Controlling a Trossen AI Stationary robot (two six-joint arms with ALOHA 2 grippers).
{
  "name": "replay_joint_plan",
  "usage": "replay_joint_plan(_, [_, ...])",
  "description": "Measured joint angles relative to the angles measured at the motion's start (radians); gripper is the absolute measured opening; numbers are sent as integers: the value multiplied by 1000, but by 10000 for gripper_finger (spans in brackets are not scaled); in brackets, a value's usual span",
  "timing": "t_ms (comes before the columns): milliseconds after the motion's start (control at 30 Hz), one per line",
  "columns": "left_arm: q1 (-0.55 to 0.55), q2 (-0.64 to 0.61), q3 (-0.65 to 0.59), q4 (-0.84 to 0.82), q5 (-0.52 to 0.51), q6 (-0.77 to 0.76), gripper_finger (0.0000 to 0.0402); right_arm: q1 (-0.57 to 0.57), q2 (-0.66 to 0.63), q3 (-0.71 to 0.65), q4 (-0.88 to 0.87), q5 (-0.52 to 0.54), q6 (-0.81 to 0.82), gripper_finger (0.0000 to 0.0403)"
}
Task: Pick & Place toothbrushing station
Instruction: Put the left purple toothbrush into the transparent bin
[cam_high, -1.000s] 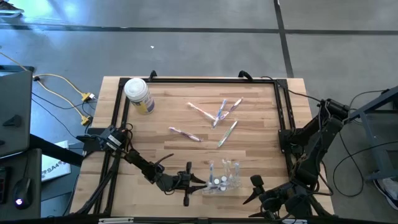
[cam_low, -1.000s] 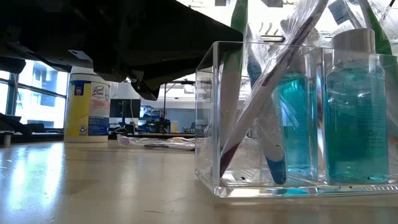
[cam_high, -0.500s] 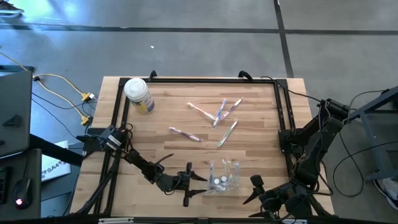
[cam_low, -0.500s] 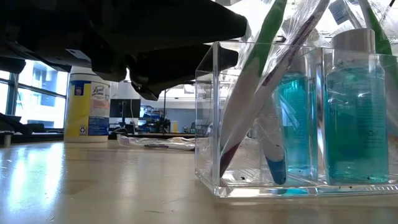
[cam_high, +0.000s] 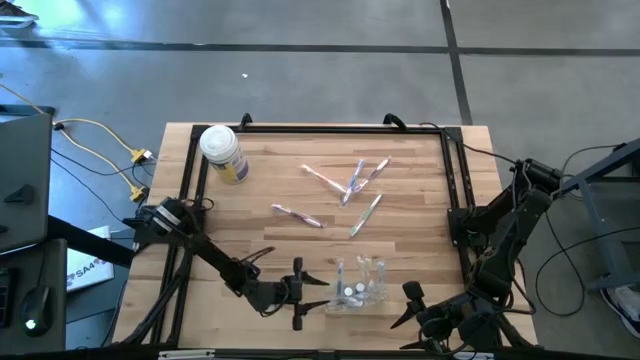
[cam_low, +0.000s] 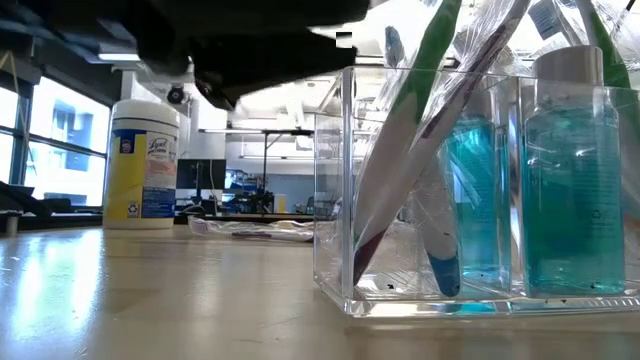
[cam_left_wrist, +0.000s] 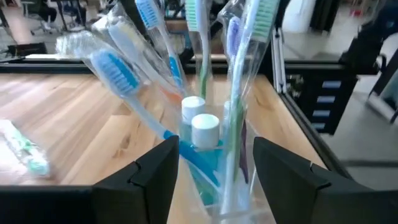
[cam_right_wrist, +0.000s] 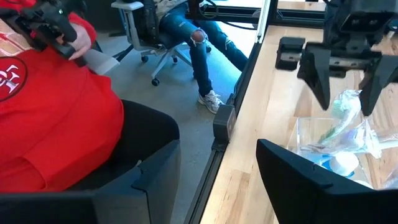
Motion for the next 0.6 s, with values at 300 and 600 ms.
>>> replay_joint_plan(300, [-81,-190,0,-402,-277,-57,207,0,0,0,-6,0,34,203])
replay_joint_plan(600, [-100,-388,0,-894,-434,-308,207,0,0,0,-4,0,80,203])
